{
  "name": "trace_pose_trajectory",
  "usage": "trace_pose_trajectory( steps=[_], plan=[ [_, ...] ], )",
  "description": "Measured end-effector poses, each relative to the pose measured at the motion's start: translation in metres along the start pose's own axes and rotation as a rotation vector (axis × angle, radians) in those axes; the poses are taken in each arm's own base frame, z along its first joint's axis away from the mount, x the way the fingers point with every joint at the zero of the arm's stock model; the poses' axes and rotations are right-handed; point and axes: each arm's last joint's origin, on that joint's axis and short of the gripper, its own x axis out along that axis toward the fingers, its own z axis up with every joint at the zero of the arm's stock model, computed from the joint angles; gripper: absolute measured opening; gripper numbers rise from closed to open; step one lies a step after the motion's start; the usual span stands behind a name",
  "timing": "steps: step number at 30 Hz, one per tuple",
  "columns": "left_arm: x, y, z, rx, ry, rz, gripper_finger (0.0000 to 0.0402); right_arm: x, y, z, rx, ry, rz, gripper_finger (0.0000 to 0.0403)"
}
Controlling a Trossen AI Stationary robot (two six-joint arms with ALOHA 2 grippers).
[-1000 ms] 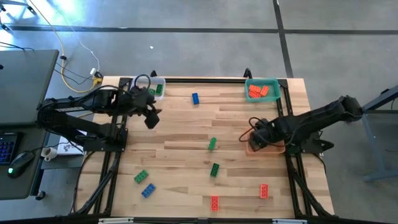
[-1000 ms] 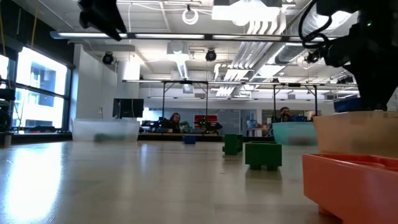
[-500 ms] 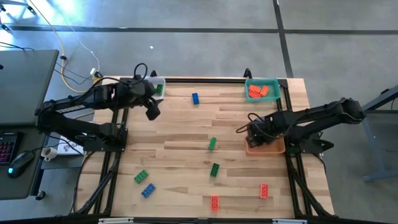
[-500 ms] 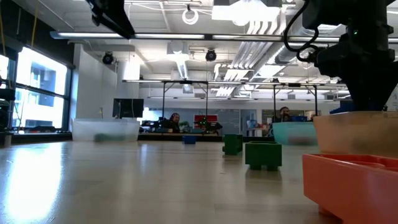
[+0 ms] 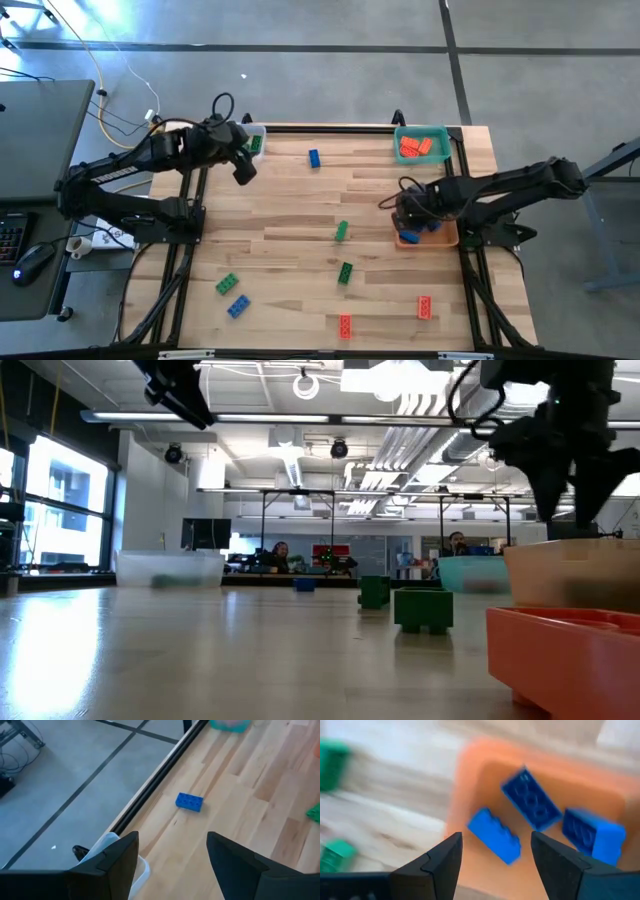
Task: Sort & place blocks by color
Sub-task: Put the green game piece into the transparent bin
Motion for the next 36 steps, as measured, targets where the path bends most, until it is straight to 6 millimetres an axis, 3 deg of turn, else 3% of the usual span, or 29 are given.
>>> trace_pose_trajectory(
  steps=[10,19,27,36],
  plan=[
    [0.003,0.01,-0.012,-0.144,0.131,-0.006,0.0232,-0.049,0.021,0.02,-0.072,-0.384,0.079,0.0224],
    [0.002,0.0,-0.039,-0.304,0.416,-0.206,0.0238,-0.098,0.027,0.057,-0.194,-0.714,0.018,0.0224],
    [0.012,-0.022,-0.065,-0.391,0.59,-0.283,0.0237,-0.129,0.024,0.08,-0.255,-0.749,0.037,0.0224],
    [0.016,-0.054,-0.097,-0.364,0.718,-0.278,0.0237,-0.129,0.022,0.083,-0.288,-0.701,0.058,0.0224]
  ],
)
